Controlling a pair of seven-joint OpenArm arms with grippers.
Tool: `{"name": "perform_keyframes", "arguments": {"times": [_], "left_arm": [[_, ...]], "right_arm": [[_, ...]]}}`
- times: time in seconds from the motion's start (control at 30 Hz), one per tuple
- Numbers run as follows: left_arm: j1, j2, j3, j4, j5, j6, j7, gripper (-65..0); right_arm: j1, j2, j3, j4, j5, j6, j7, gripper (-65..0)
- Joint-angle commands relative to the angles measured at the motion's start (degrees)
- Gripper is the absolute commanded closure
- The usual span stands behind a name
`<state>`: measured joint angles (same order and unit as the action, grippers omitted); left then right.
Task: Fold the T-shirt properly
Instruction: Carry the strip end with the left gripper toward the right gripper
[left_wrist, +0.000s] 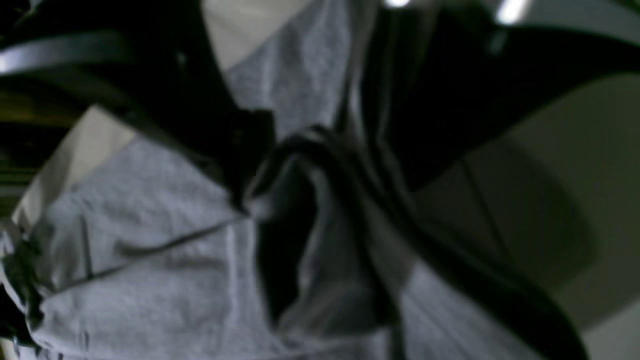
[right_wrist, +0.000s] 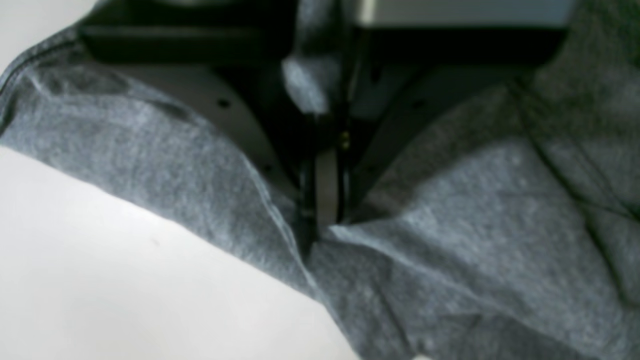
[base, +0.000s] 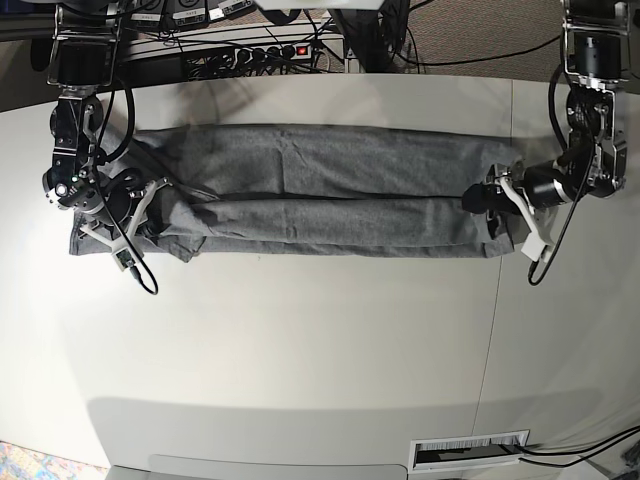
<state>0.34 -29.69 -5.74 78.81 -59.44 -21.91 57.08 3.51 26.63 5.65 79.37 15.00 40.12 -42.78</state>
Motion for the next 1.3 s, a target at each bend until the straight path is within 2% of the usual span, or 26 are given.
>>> {"name": "perform_keyframes", "arguments": {"times": [0.0, 0.1, 0.13, 0.3, 0.4, 0.57, 0.67, 0.77, 0.93, 1.13, 1.27], "left_arm": [[0.4, -0.7, 0.3, -0.2, 2.3, 0.9, 3.9, -19.6], [-0.5, -0.7, 0.3, -0.2, 2.0, 0.0, 3.9, -1.9], [-0.9, -0.7, 0.3, -0.2, 0.8, -1.2, 4.0, 0.0], [-3.9, -0.6, 0.3, 0.7, -12.7, -10.3, 7.5, 0.0], [-5.8, -0.5, 0.3, 3.1, -18.6, -13.7, 9.4, 0.0], [-9.6, 0.3, 0.3, 7.4, -19.5, -15.3, 10.5, 0.0], [-11.0, 1.4, 0.3, 9.6, -22.8, -15.6, 11.3, 0.0], [-11.3, 4.2, 0.3, 11.6, -24.3, -16.8, 12.0, 0.0], [-10.6, 12.2, 0.3, 12.0, -24.1, -17.0, 12.6, 0.0], [-9.4, 19.8, 0.3, 12.0, -23.6, -18.1, 13.0, 0.0], [-6.9, 24.0, 0.3, 12.0, -18.3, -18.1, 10.9, 0.0]], "right_arm": [[1.0, 0.8, 0.3, 0.6, 0.3, -0.1, 0.4, 0.0], [1.0, 0.8, 0.3, 0.6, 0.3, -0.1, 0.4, 0.0], [1.0, 0.8, 0.3, 0.6, 0.3, -0.1, 0.4, 0.0], [1.0, 0.8, 0.3, 0.6, 0.3, -0.1, 0.4, 0.0], [0.9, 0.8, 0.3, 0.6, 0.3, -0.1, 0.3, 0.0], [0.9, 0.5, 0.3, 0.6, 0.4, -0.1, -0.9, 0.0], [1.0, 0.5, 0.3, 0.6, 0.6, -0.1, -0.9, 0.0], [1.0, 0.5, 0.3, 0.7, 1.1, -0.1, -0.9, 0.0], [1.0, 0.5, 0.3, 0.7, 2.1, -0.1, -1.4, 0.0], [1.0, 0.5, 0.3, 0.7, 2.1, -0.1, -1.6, 0.0], [1.0, 0.5, 0.3, 0.7, 2.1, -0.1, -1.6, 0.0]]}}
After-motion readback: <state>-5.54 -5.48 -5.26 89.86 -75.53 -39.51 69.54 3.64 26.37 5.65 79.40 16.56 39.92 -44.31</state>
